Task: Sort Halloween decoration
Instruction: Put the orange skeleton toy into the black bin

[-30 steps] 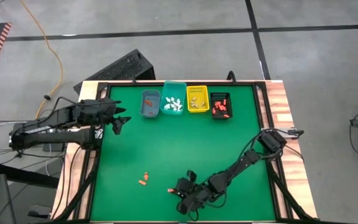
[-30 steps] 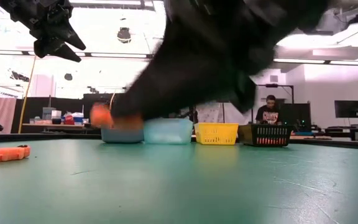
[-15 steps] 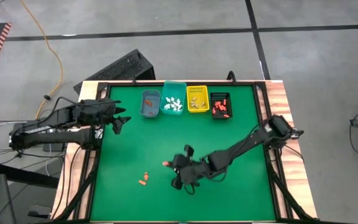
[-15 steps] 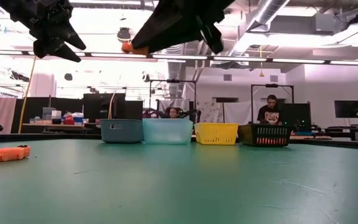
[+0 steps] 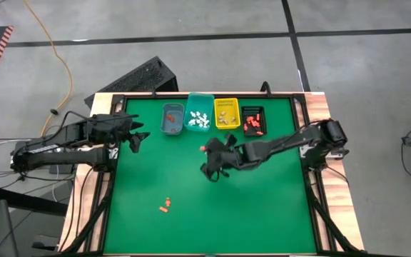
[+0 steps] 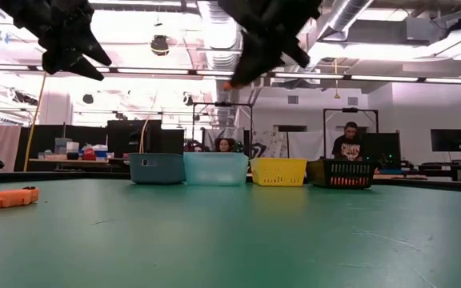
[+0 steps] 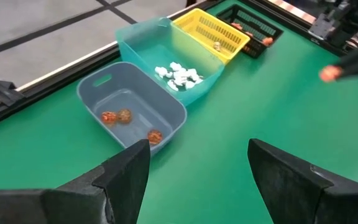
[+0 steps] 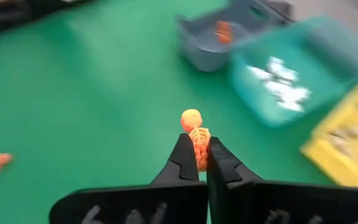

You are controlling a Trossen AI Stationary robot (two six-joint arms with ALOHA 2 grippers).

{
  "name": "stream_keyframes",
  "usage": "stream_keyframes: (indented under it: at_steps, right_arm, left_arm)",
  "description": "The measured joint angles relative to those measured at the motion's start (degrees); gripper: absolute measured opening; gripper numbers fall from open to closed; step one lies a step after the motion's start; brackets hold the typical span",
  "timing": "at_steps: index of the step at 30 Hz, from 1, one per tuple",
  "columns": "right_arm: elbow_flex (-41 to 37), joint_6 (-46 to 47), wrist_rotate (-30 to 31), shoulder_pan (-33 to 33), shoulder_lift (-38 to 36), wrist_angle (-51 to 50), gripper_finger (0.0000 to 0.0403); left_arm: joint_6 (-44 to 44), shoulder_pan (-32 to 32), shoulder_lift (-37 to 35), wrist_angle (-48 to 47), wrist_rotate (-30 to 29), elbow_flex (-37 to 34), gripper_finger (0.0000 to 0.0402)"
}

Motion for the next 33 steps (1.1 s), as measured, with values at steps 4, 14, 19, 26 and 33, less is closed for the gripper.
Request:
stream_keyframes:
  at_steps: [4, 14, 19, 26, 33]
  right_arm:
    - [0.0, 2.8, 0.0, -4.55, -2.55, -9.65, 0.0001]
    - [-0.37, 1.64, -2.64, -19.39, -7.41, -27.65, 0.0001]
    - [-4.09, -3.29, -8.51, -29.12, -10.64, -27.09, 0.0001]
    - [-10.6, -8.64, -15.97, -38.02, -12.29, -19.97, 0.0001]
    - [-19.2, -9.05, -21.43, -42.12, -12.07, -10.66, 0.0002]
  left_arm:
    - [-0.04, 0.01, 0.0, 0.01, -1.58, 0.0, 0.0261]
    - [-0.12, 0.01, 0.01, 0.0, -1.93, 0.0, 0.0261]
    - [-0.12, 0.01, 0.02, -0.01, -1.98, 0.0, 0.0261]
    - [-0.01, 0.01, 0.02, 0.0, -1.99, 0.0, 0.0261]
    - [-0.04, 0.01, 0.0, -0.01, -1.99, 0.0, 0.0261]
